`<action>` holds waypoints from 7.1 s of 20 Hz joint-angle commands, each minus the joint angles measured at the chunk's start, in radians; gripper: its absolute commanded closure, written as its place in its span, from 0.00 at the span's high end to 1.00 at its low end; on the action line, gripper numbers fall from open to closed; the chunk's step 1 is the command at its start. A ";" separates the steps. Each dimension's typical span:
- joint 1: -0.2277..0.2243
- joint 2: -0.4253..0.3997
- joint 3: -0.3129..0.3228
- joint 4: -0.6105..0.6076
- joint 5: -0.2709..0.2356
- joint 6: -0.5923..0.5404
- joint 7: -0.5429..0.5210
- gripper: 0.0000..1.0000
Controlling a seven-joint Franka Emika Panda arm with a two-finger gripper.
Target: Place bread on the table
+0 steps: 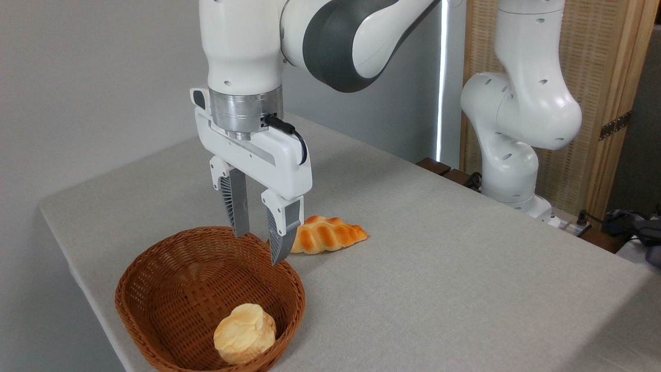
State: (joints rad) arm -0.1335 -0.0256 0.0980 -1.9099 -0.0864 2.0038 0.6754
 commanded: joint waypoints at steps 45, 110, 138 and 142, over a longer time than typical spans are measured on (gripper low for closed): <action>-0.008 0.154 0.037 0.003 0.192 0.286 0.207 1.00; -0.012 -0.019 0.032 -0.003 0.099 -0.095 0.052 0.41; -0.129 -0.134 0.026 -0.250 0.093 -0.131 0.056 1.00; -0.129 -0.134 0.026 -0.251 0.093 -0.129 0.056 1.00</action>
State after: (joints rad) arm -0.2538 -0.1500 0.1139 -2.1509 0.0221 1.8572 0.7258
